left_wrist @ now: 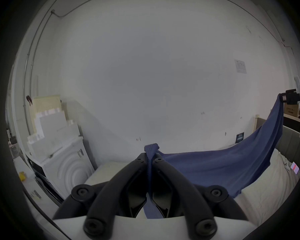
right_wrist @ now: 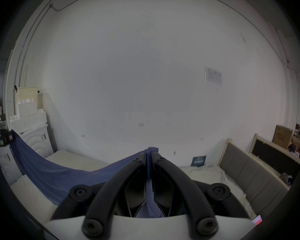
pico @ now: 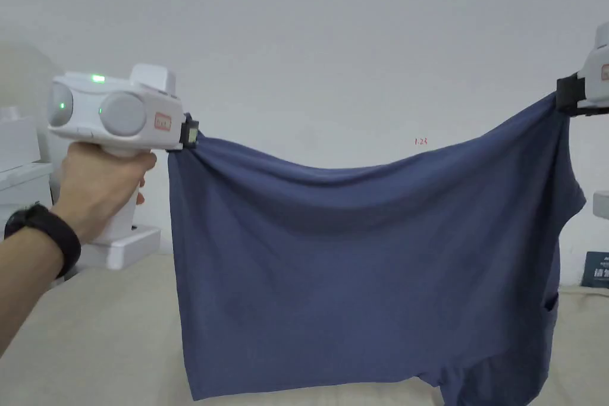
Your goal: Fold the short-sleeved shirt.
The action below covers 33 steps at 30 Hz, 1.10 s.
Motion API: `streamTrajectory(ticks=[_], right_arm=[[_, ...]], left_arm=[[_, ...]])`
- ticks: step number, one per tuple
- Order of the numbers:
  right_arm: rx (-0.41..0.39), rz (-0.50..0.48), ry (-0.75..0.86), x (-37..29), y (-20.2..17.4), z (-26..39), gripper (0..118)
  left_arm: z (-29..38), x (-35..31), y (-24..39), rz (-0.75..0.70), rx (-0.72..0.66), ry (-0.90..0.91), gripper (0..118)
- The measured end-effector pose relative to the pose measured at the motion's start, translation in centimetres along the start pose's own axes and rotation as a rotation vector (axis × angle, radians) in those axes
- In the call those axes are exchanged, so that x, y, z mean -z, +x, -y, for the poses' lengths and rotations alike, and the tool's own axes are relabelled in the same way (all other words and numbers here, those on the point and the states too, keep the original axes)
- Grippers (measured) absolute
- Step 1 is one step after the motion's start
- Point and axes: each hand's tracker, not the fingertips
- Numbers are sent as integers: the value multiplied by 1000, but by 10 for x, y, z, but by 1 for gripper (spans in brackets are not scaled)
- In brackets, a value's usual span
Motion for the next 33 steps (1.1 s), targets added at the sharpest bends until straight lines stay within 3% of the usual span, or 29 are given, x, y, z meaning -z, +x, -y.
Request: streamTrajectory(ticks=[4, 8, 10, 15, 19, 21, 23, 25, 26, 29, 33], right_arm=[[25, -42, -109, 14, 2, 76, 3], [163, -81, -189, 9, 5, 159, 3], [223, -109, -211, -3, 11, 189, 3], [173, -155, -247, -85, 20, 254, 3], [232, -219, -272, -171, 31, 330, 3], [297, -184, -274, -214, 34, 372, 3], [343, -212, -340, -253, 39, 410, 3], [314, -194, -358, -293, 38, 440, 3], [308, -177, -361, -313, 37, 455, 3], [389, -139, -424, -356, 44, 487, 3], [401, -111, -467, -392, 54, 514, 3]], left_arm=[[82, 19, 3, 53, -164, -136, 1], [169, 23, 2, 128, -419, -240, 2], [199, 16, 1, 138, -438, -278, 2], [262, -67, 5, 191, -357, -294, 2], [331, -153, 6, 242, -444, -400, 2], [366, -199, 9, 235, -445, -357, 2], [397, -242, 16, 215, -461, -391, 2], [420, -274, 16, 272, -471, -456, 2], [428, -291, 17, 230, -485, -429, 2], [446, -328, 18, 217, -489, -449, 2], [460, -361, 18, 214, -522, -461, 2]])
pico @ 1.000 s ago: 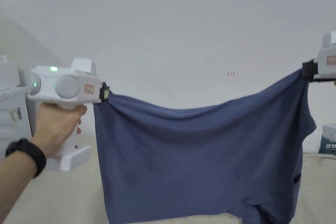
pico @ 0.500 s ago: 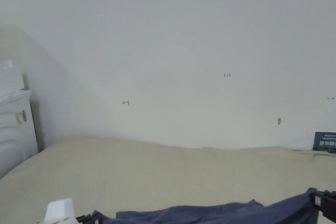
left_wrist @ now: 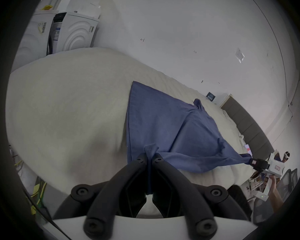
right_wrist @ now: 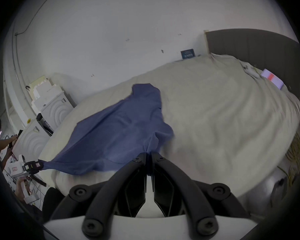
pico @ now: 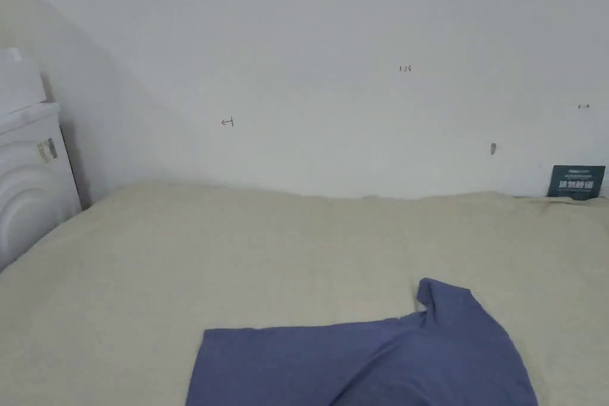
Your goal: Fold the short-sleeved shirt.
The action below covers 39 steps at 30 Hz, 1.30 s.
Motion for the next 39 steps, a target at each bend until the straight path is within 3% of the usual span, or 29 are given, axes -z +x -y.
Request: streamTrajectory(ticks=[4, 8, 14, 16, 17, 18, 19, 20, 23, 27, 29, 30, 32, 33, 36, 39], right_arm=[[44, 21, -2, -5, 20, 12, 3], [-6, 47, -3, -1, 16, 11, 3], [1, 40, 12, 3, 20, 7, 3], [-51, 31, -16, 5, 23, 5, 10], [-119, 91, -14, 3, 24, 5, 28], [-155, 144, 2, 0, 25, 8, 62], [-157, 201, 12, -4, 29, 9, 82], [-153, 234, 3, -9, 33, 7, 92], [-82, 227, 60, -33, 35, -3, 92], [32, 166, 259, -64, 22, -21, 93], [175, 49, 329, -67, 19, -26, 104], [274, -64, 325, -61, 26, -25, 106], [436, -227, 273, -47, 31, -22, 105], [450, -230, 270, -41, 27, -21, 104], [330, -212, 303, -41, 5, -27, 104], [283, -261, 329, -34, -24, -26, 104]], left_arm=[[9, -5, 1, -24, 29, -18, 2], [7, 3, 3, -26, 40, -15, 2], [4, 8, -10, -54, 24, -13, 2], [3, 8, -11, -53, 26, -4, 21], [4, 7, -14, -113, 42, -26, 39], [5, 3, -19, -186, 58, -5, 73], [4, -1, -23, -222, 88, -1, 90], [3, -9, -25, -228, 111, 19, 99], [-10, -33, -22, -238, 133, 71, 100], [-30, -62, -1, -196, 127, 198, 101], [-41, -72, 11, -131, 96, 273, 101], [-44, -74, 16, -110, 64, 284, 101], [-48, -76, 23, -49, -1, 338, 100], [-52, -76, 32, -12, -16, 343, 100], [-55, -77, 49, -10, -3, 384, 99], [-54, -78, 63, 20, 37, 432, 97]])
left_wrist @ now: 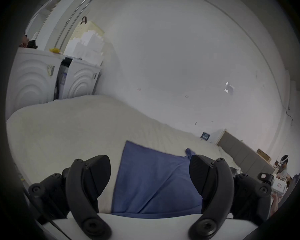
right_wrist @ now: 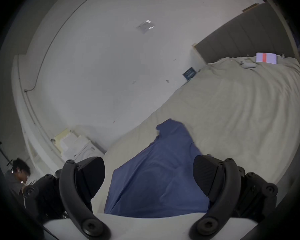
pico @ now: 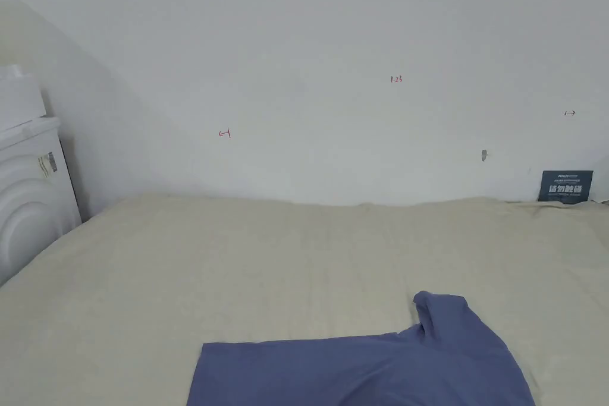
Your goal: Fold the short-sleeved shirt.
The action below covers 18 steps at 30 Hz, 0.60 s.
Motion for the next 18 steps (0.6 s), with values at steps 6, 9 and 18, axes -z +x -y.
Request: streamTrajectory(ticks=[6, 9, 18], right_arm=[[-196, 52, -118, 15, -51, 19, 90], [-423, 171, -97, 15, -82, 24, 11], [-592, 207, -18, 7, -110, 34, 2]], left_arm=[[5, 1, 16, 25, 32, -55, 60], [12, -3, 27, -51, 123, -11, 5], [16, -19, 30, -109, 164, -10, 0]])
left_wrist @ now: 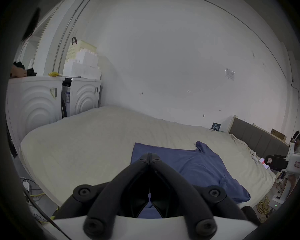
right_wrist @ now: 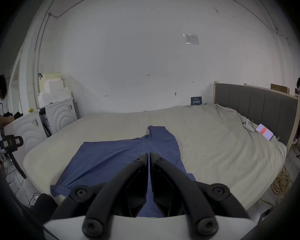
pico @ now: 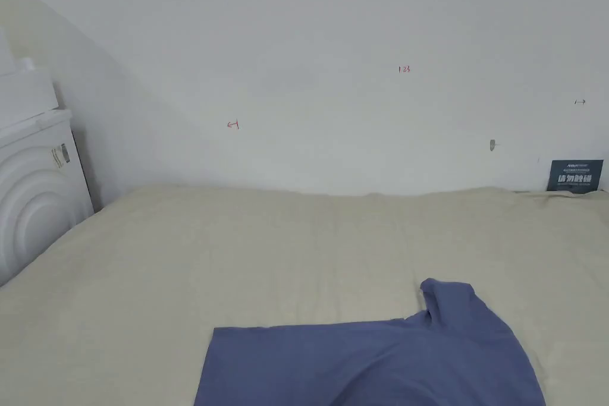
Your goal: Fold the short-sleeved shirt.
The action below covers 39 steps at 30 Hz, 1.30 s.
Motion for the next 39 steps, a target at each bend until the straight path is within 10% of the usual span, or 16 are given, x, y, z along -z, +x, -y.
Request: streamTrajectory(ticks=[6, 11, 12, 14, 25, 31, 36, 39], right_arm=[[56, -56, -42, -1, 5, 12, 2], [98, -66, -104, 1, 12, 27, 2], [103, -60, -130, 3, 13, 29, 2], [113, -54, -138, 5, 15, 33, 2], [117, -39, -211, 23, 26, 40, 3], [63, -11, -254, 28, 29, 47, 8], [-83, 101, -327, 38, 46, 57, 83], [-130, 142, -408, 49, 68, 67, 95]], left_arm=[[27, 18, -8, -24, 93, -126, 4], [64, 48, -31, -61, 70, -338, 43], [72, 56, -35, -66, 60, -388, 70], [87, 71, -41, -62, 55, -469, 86], [122, 119, -37, -59, 194, -733, 79], [125, 126, -33, -9, 225, -764, 10], [132, 132, -33, -26, 261, -786, 9], [131, 131, -36, -21, 249, -785, 9]])
